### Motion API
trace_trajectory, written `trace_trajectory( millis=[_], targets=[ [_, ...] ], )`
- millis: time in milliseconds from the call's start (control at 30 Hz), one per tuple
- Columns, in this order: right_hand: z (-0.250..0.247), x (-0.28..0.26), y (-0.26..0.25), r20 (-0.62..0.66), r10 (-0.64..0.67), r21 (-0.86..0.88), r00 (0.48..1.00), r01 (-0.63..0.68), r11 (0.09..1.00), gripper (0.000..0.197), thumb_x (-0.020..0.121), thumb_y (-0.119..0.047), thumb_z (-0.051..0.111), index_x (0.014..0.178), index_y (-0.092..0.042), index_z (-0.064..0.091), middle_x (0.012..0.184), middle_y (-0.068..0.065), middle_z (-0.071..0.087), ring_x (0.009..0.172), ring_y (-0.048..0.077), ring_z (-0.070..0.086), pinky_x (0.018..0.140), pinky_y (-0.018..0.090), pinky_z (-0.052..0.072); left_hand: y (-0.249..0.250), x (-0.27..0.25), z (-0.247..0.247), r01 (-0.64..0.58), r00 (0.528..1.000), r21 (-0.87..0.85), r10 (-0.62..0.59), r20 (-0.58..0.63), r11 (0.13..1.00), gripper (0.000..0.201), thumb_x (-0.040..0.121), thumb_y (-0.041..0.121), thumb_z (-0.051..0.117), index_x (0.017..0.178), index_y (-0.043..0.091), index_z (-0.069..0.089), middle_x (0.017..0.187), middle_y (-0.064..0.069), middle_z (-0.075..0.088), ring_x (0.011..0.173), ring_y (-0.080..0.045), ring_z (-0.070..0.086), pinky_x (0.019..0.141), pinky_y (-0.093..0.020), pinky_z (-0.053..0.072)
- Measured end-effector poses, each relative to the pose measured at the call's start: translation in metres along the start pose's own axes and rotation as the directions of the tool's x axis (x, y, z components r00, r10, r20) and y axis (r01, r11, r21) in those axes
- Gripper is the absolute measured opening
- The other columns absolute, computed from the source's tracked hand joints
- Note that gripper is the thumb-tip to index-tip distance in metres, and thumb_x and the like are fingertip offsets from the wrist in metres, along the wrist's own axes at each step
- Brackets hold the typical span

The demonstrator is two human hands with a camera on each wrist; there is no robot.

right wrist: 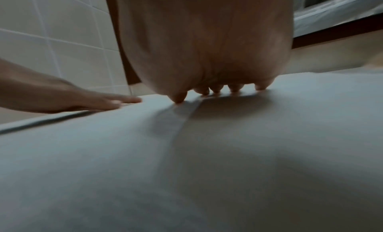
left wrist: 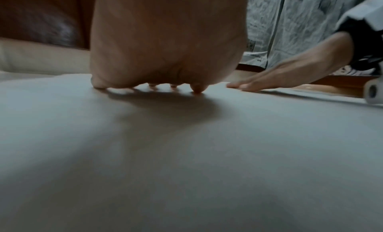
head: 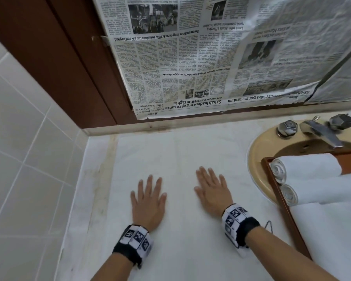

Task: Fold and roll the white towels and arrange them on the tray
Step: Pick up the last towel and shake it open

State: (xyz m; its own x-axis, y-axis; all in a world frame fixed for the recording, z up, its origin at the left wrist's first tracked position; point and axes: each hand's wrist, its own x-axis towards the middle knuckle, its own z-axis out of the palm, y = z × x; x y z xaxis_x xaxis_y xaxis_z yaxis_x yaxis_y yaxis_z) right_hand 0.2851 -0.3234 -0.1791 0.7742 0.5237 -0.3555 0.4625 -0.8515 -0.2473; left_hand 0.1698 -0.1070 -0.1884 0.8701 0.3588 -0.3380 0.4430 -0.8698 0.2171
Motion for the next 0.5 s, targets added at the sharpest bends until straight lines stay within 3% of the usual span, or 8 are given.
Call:
trace_trajectory(
  millis=[133,267,433,500],
  targets=[
    [-0.005,-0.015,0.056,-0.044,0.176,0.035,0.983,-0.175,0.984,0.062,0.104,-0.048,0.010,0.156,-0.022,-0.012,0.161,-0.007,-0.021,0.150,0.014,-0.016,0.122,0.041,-0.007,-0.061,-0.011,-0.006,0.132,0.989,-0.049,-0.135,-0.057,0.990,0.070,0.092,0.069,-0.004,0.157,0.042,-0.006,0.165,0.011,-0.015,0.153,-0.021,-0.012,0.122,-0.053,-0.003],
    [-0.007,-0.028,0.065,-0.143,0.272,0.103,0.952,-0.259,0.960,0.063,0.105,-0.041,0.017,0.158,-0.010,0.003,0.166,0.006,-0.002,0.152,0.018,-0.004,0.123,0.041,-0.001,-0.076,-0.024,-0.009,0.226,0.970,-0.105,-0.234,-0.066,0.968,0.068,0.095,0.065,0.005,0.157,0.041,-0.003,0.166,0.008,-0.014,0.153,-0.025,-0.011,0.121,-0.058,0.000],
    [0.014,-0.044,0.010,-0.116,-0.024,0.032,0.993,0.028,0.999,0.064,0.099,-0.050,0.001,0.157,-0.023,-0.003,0.161,-0.010,-0.014,0.149,0.010,-0.015,0.119,0.038,-0.012,-0.028,-0.044,0.013,0.030,0.997,-0.092,-0.037,-0.075,0.995,0.068,0.088,0.068,-0.005,0.153,0.049,-0.010,0.161,0.017,-0.023,0.152,-0.020,-0.017,0.119,-0.055,-0.006],
    [0.021,-0.047,0.005,-0.086,-0.043,0.015,0.995,0.044,0.999,0.065,0.097,-0.054,-0.001,0.157,-0.029,-0.005,0.160,-0.015,-0.016,0.150,0.011,-0.014,0.120,0.042,-0.010,-0.021,-0.050,0.020,0.011,0.998,-0.076,-0.016,-0.064,0.997,0.067,0.088,0.068,-0.007,0.152,0.051,-0.013,0.159,0.019,-0.026,0.151,-0.018,-0.021,0.119,-0.053,-0.009]
  ],
)
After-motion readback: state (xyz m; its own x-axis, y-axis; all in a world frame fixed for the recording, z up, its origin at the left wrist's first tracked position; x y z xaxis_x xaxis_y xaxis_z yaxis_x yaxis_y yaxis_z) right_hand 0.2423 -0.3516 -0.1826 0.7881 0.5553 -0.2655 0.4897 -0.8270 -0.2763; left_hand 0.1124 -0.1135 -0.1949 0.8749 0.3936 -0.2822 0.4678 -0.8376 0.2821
